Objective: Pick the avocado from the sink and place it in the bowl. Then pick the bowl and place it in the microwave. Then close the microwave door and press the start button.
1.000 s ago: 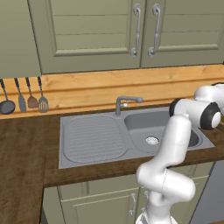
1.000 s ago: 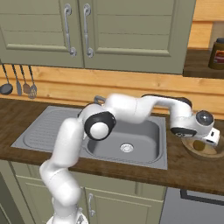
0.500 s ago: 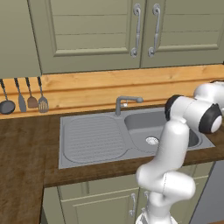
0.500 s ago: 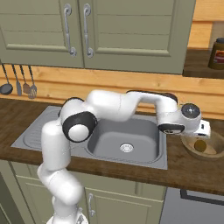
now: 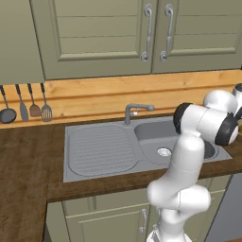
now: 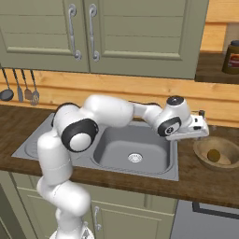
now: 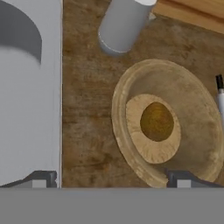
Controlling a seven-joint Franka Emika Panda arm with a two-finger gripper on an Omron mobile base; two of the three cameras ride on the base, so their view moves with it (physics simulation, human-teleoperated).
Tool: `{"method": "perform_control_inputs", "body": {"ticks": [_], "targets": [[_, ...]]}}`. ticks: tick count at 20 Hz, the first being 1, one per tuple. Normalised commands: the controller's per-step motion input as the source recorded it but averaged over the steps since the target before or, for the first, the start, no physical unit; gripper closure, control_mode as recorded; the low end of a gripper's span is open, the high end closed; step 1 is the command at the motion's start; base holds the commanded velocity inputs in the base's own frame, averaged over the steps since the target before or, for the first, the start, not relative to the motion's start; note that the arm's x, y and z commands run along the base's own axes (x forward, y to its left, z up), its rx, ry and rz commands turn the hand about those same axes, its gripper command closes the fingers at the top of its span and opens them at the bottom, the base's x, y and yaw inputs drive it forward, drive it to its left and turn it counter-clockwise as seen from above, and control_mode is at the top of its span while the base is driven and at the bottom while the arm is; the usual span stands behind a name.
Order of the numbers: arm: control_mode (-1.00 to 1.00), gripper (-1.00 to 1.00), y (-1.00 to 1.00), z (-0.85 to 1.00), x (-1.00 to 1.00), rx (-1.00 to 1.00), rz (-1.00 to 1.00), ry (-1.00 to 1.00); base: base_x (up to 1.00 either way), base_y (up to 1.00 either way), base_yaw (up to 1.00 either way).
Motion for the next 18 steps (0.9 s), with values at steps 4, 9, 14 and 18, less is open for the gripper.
{"method": "perform_control_inputs", "body": {"ticks": [4, 9, 14, 18], "targets": [[-1.00, -1.00, -0.09, -0.09, 0.34, 0.00, 0.10, 0.05, 0.00, 0.00, 0.00], [-1.00, -1.00, -0.15, -0.04, 0.24, 0.00, 0.09, 0.04, 0.00, 0.00, 0.00], [-1.00, -1.00, -0.25, -0.08, 0.02, 0.00, 0.08, 0.03, 0.00, 0.00, 0.00], [-1.00, -1.00, -0.24, -0.19, 0.00, 0.00, 0.05, 0.01, 0.00, 0.00, 0.00]]}}
